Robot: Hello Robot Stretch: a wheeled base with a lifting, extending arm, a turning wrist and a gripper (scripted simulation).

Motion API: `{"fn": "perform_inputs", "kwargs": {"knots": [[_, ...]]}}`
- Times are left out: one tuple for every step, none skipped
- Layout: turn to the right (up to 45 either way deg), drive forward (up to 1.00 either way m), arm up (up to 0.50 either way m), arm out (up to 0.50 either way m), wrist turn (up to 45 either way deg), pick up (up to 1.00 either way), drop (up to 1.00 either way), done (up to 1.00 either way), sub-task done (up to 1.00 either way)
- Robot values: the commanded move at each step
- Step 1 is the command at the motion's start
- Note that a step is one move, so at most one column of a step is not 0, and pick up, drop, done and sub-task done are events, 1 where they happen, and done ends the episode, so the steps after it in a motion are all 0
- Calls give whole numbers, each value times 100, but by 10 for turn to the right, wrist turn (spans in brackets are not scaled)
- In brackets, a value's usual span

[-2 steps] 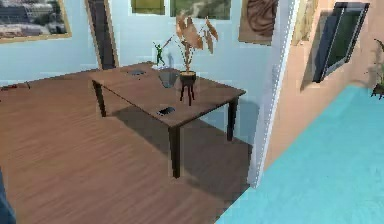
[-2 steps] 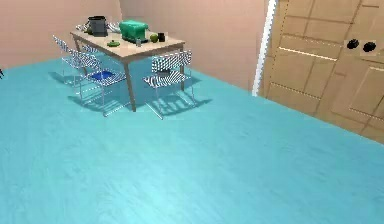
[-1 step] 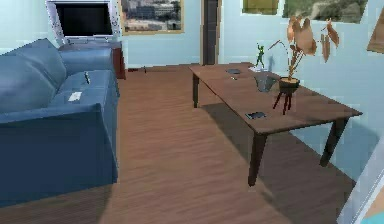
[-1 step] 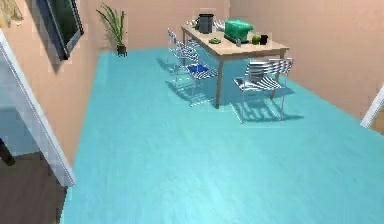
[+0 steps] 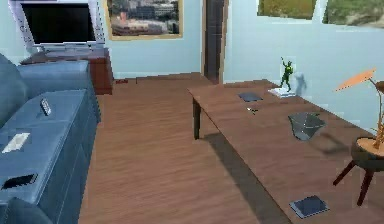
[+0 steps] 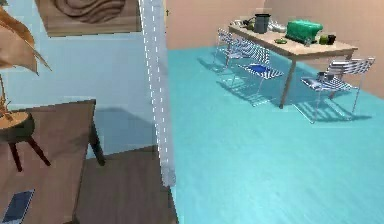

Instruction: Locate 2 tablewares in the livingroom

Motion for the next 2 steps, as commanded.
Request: {"fn": "perform_inputs", "kwargs": {"knots": [[300,0,0,0,0,0,0,0,0],[0,0,0,0,0,0,0,0,100]]}}
